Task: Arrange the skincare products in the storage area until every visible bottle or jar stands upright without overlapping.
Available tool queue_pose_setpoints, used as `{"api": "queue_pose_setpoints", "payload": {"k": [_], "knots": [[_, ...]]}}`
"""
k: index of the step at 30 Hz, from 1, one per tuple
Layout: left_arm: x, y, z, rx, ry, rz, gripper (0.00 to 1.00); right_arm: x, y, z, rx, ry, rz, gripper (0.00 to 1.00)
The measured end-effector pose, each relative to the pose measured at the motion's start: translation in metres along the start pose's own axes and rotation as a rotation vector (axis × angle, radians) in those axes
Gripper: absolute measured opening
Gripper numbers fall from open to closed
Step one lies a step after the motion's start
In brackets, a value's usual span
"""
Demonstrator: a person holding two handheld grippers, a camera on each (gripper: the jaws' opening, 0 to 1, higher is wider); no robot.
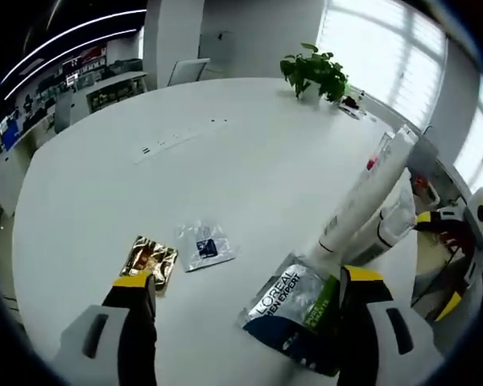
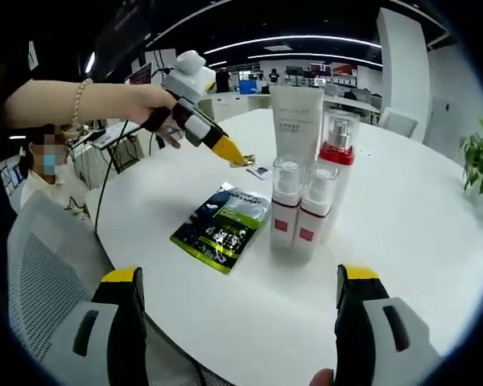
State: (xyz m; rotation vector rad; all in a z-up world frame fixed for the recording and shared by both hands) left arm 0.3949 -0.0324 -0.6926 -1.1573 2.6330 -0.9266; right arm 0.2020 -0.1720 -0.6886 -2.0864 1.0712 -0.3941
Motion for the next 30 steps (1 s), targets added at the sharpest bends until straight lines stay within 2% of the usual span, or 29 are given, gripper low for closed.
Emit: {"api": "queue_pose_setpoints", "payload": {"k": [4,11,12,17,19,24,30], "knots": [[-0.011,-0.011,0.015,-0.027,0.003,0.029,0.89,0.001,0.0,0.0,-0.002,0.003,0.003,1.0],[-0.01,-0.007,0.032,-0.091,-0.008,0.066,0.85,0.004,0.002,0.001,-0.007,0.009,0.009,1.0],[-0.016,-0.008,0.039,-0.097,-0.009,0.07,0.84,0.003,0.003,0.001,-0.008,0.01,0.011,1.0],[-0.032,-0.014,0.058,-0.107,-0.044,0.056,0.77,0.004,0.004,0.003,-0.015,0.013,0.004,1.0],[-0.028,-0.01,0.057,-0.109,-0.056,0.057,0.76,0.004,0.005,0.004,-0.018,0.01,0.003,1.0],[-0.039,-0.006,0.074,-0.122,-0.076,0.063,0.7,0.005,0.006,0.005,-0.021,0.009,0.008,1.0],[-0.051,-0.007,0.084,-0.125,-0.114,0.056,0.67,0.005,0.007,0.006,-0.027,0.013,0.012,0.98]]}}
Point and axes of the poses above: the point that each gripper's makers call its tool centre point, and the gripper's own axes: z roughly forward along the fingers, x roughly to its right, y roughly out of its underside, the point moved 1 cm from there along -z, roughly backward along the fingers, and after that the axes turned 7 degrees about -x, right-handed, at the moved point
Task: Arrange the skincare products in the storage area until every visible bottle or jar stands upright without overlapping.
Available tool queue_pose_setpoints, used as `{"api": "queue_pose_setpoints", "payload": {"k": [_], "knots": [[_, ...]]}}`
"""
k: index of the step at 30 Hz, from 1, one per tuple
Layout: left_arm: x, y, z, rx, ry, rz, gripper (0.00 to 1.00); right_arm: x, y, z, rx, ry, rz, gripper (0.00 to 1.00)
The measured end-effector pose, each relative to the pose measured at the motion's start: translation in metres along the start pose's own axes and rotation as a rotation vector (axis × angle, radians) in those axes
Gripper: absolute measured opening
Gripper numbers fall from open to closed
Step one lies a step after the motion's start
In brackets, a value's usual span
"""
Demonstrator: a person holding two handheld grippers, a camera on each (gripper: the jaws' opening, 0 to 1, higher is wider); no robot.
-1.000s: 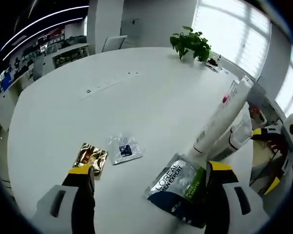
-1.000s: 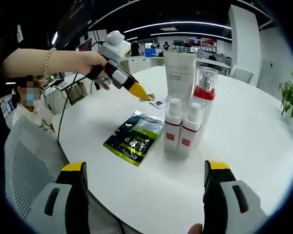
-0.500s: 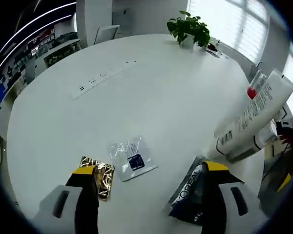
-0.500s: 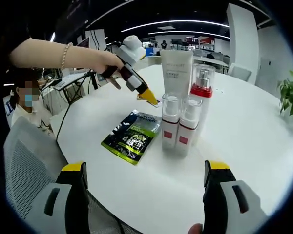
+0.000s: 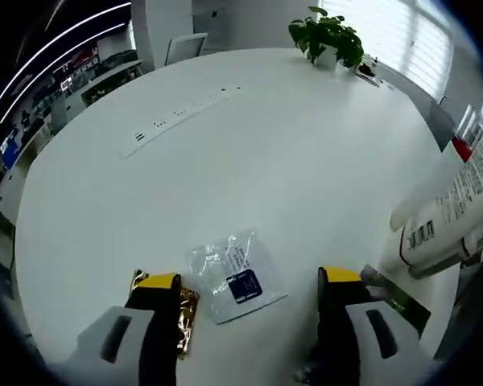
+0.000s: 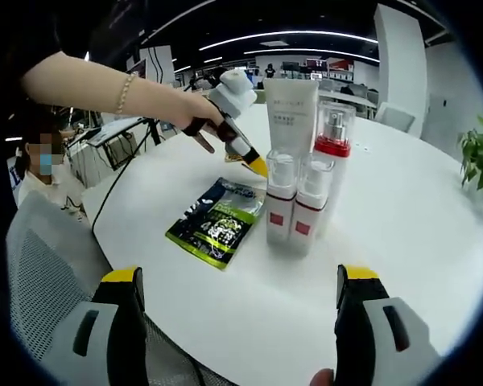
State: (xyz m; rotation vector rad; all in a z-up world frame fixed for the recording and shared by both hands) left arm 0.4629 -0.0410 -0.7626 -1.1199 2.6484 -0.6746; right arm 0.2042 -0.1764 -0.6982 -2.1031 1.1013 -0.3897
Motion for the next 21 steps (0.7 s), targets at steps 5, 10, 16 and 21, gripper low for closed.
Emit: {"api": "queue_pose_setpoints", "payload": {"k": [5,10,16,21], "knots": [[-0.0029,-0.0045,-0.0021,0.017,-0.019,0.001,0.61,0.0007,0.0014,0.0011,-0.004,-0.001,0.004,0.98],[-0.0069,-0.0057,-0.0035,0.016,-0.028,0.024,0.58,-0.0003,0.0022,0.0017,-0.008,-0.004,0.001,0.98],[-0.001,-0.008,-0.0052,0.022,-0.015,0.052,0.39,0.0003,0.0024,0.0012,-0.009,-0.002,0.002,0.97],[-0.0008,-0.0094,-0.0026,0.023,-0.012,0.054,0.38,0.0012,0.0022,0.0009,-0.008,0.002,0.002,0.97]]}}
Point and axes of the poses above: the point that each gripper's makers call its tool centre point, and the gripper's own axes: z roughly forward along the fingers, x roughly to its right, y roughly out of its underside, the point moved 1 cm from there along -z, roughly backward along the fingers, and after that the axes turned 7 degrees about -x, right-handed, at the moved point
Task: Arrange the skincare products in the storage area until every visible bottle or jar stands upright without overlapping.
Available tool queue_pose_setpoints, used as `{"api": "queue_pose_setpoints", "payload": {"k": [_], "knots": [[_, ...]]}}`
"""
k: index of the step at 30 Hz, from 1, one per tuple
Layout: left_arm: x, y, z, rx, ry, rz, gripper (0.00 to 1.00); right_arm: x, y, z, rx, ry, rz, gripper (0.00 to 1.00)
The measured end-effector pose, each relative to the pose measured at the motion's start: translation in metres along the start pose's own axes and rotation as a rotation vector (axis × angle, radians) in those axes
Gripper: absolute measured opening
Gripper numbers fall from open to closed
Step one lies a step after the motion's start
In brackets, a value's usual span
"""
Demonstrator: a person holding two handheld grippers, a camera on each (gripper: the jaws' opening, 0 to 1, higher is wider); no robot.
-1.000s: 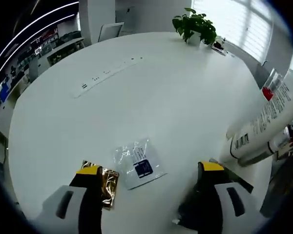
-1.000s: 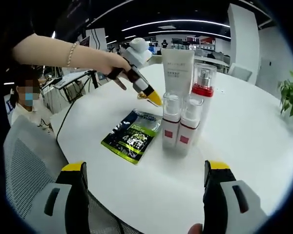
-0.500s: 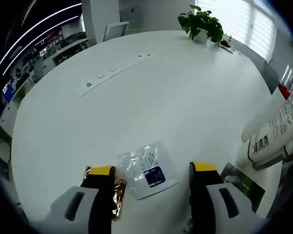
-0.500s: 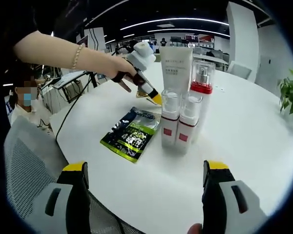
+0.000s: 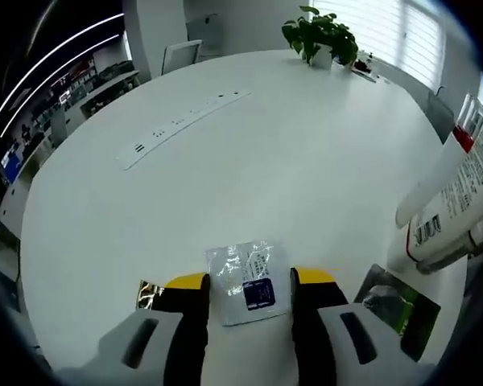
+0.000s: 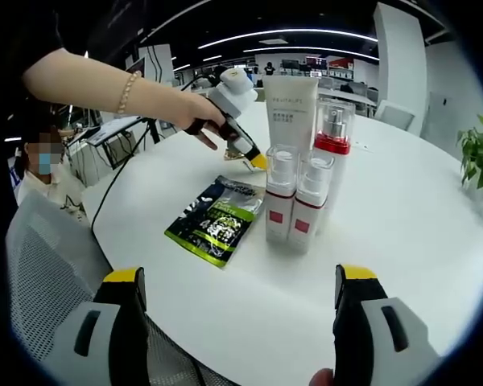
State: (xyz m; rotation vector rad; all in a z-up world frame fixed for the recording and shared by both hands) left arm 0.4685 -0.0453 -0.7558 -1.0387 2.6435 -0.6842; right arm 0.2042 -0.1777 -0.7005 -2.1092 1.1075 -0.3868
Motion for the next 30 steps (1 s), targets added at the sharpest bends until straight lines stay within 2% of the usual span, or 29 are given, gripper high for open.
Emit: {"api": "queue_pose_setpoints", "payload": {"k": [6,10,16,28,30], "knots": [[0.006,-0.001,-0.001,-0.003,0.005,0.032,0.38,0.0,-0.001,0.0,0.002,0.004,-0.003,0.97],[0.011,-0.006,-0.009,0.021,0.013,0.042,0.38,0.001,-0.002,-0.001,0.009,0.004,0.0,0.98],[0.018,-0.003,-0.034,0.05,0.011,0.068,0.38,-0.001,-0.003,-0.001,0.014,0.0,-0.004,0.98],[0.039,0.001,-0.061,0.111,0.031,0.104,0.38,-0.002,-0.006,-0.002,0.032,-0.003,-0.016,0.97],[0.047,0.003,-0.074,0.119,0.031,0.109,0.38,-0.002,-0.007,-0.003,0.034,-0.004,-0.021,0.97]]}}
Point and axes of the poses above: the point that each gripper's makers call its tool centre point, and the gripper's own axes: z roughly forward along the fingers, x roughly to its right, y roughly out of its underside, the point moved 1 cm from there along -z, roughly backward along the fingers, and after that the axes turned 7 degrees about -x, right-handed, at the moved point
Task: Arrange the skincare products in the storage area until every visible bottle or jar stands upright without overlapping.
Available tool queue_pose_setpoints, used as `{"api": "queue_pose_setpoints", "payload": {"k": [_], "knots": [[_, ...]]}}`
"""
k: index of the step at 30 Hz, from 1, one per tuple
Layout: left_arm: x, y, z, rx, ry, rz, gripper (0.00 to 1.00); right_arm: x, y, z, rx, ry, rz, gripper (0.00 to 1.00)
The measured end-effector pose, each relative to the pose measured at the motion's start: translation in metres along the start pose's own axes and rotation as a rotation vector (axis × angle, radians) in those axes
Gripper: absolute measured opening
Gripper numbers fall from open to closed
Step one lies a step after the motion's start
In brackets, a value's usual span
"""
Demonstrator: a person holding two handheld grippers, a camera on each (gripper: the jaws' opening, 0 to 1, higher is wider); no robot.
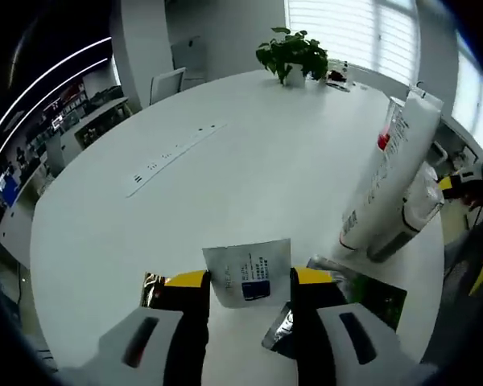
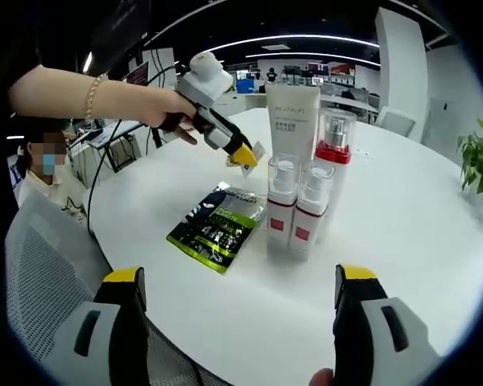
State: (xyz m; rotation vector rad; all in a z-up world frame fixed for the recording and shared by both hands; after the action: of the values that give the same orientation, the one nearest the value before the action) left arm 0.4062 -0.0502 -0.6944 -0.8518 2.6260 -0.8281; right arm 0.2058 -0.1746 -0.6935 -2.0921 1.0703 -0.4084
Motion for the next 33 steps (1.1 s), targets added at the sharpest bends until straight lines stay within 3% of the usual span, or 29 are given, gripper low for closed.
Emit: {"api": "queue_pose_setpoints", "payload": {"k": [15,18,27,33], "knots": [[0.032,0.01,-0.039,0.053,0.02,0.024,0.38,-0.003,-0.006,-0.004,0.019,0.001,-0.028,0.92],[0.036,0.012,-0.046,0.061,0.019,0.033,0.38,-0.003,-0.015,-0.009,0.072,-0.012,0.019,0.92],[0.072,0.025,-0.072,0.086,0.035,0.079,0.38,-0.001,-0.015,-0.012,0.071,-0.022,0.082,0.86],[0.086,0.033,-0.082,0.089,0.043,0.085,0.38,-0.005,-0.018,-0.013,0.067,-0.028,0.066,0.82]]}}
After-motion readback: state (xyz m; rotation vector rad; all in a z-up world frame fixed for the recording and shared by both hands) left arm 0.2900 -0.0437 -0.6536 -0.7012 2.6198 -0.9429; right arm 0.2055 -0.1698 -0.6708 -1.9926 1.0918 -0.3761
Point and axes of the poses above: the point that each gripper's makers call its tool centre point, and the gripper's own axes: z roughly forward along the fingers, x roughly to its right, y roughly out of its underside, the point moved 1 cm from there along -z, roughly backward along the fingers, and after that the axes turned 7 degrees about -x, right-handed, at the moved point
